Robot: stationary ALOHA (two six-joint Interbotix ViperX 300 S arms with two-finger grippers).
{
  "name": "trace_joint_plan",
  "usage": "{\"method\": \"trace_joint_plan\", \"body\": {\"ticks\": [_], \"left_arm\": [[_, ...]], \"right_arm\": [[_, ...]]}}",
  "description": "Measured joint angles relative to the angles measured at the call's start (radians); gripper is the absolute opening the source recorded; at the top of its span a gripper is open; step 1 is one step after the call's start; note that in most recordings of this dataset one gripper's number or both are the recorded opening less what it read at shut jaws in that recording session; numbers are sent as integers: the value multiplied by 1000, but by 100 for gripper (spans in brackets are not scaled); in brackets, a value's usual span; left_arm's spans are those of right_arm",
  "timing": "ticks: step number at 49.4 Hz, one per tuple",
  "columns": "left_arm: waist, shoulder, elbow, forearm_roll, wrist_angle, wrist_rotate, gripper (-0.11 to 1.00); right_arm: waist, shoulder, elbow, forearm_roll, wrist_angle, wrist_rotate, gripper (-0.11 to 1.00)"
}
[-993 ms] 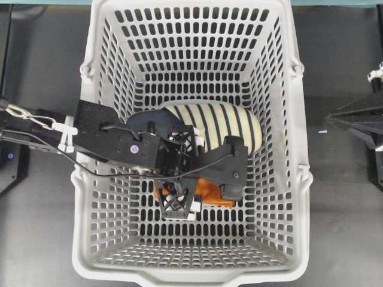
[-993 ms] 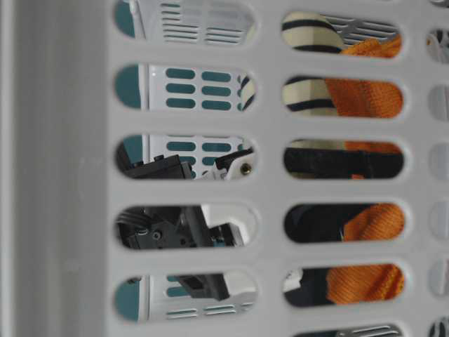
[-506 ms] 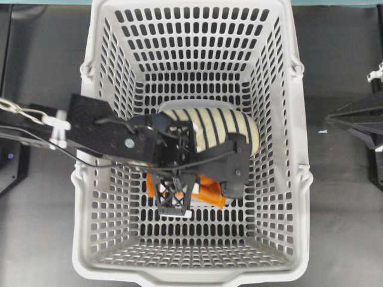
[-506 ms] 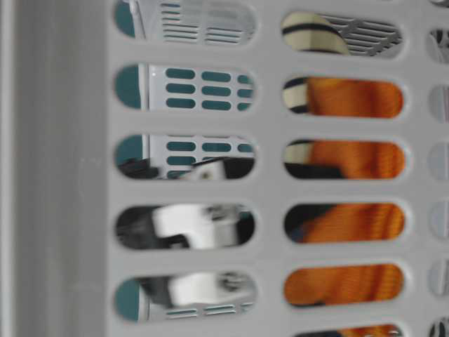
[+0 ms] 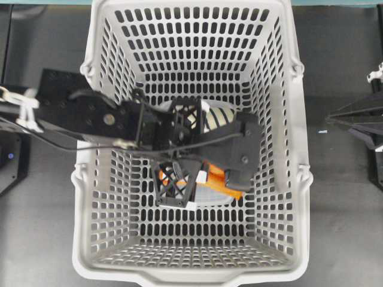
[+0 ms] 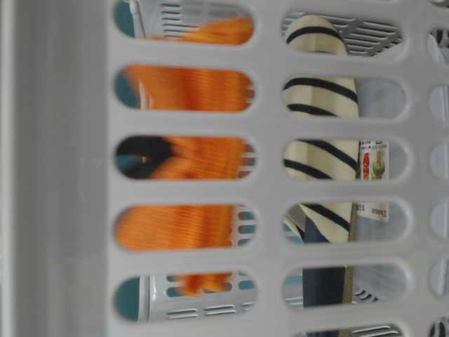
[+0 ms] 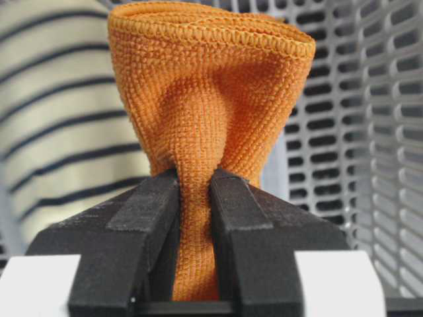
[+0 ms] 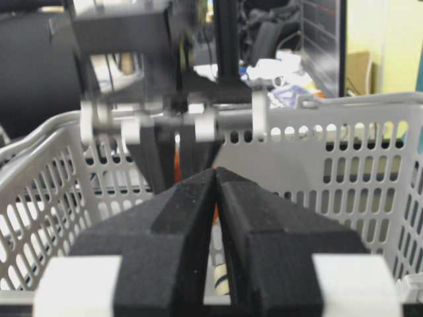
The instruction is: Pick up the orange cloth from the shopping basket with the left arm.
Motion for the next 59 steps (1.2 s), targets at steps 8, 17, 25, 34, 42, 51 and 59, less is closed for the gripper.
{"method": "trace_joint_plan", "body": {"ticks": [8, 17, 25, 34, 42, 51, 59], "left_arm": [[8, -8, -167, 0, 144, -9, 12], [12, -8, -328, 0, 279, -25, 12], [12, 2, -387, 0, 321, -37, 12], [14, 3, -388, 2, 325, -41, 12], [14, 3, -396, 0, 325, -80, 12], [14, 2, -417, 0, 328, -126, 12], [14, 3, -426, 0, 353, -127, 12]], "right_arm": [[0, -14, 0, 0, 0, 0, 0], [0, -26, 0, 0, 2, 0, 0], [0, -28, 0, 0, 3, 0, 0], [0, -28, 2, 0, 5, 0, 0], [0, -29, 2, 2, 5, 0, 0], [0, -29, 8, 0, 6, 0, 0], [0, -29, 14, 2, 6, 0, 0]]}}
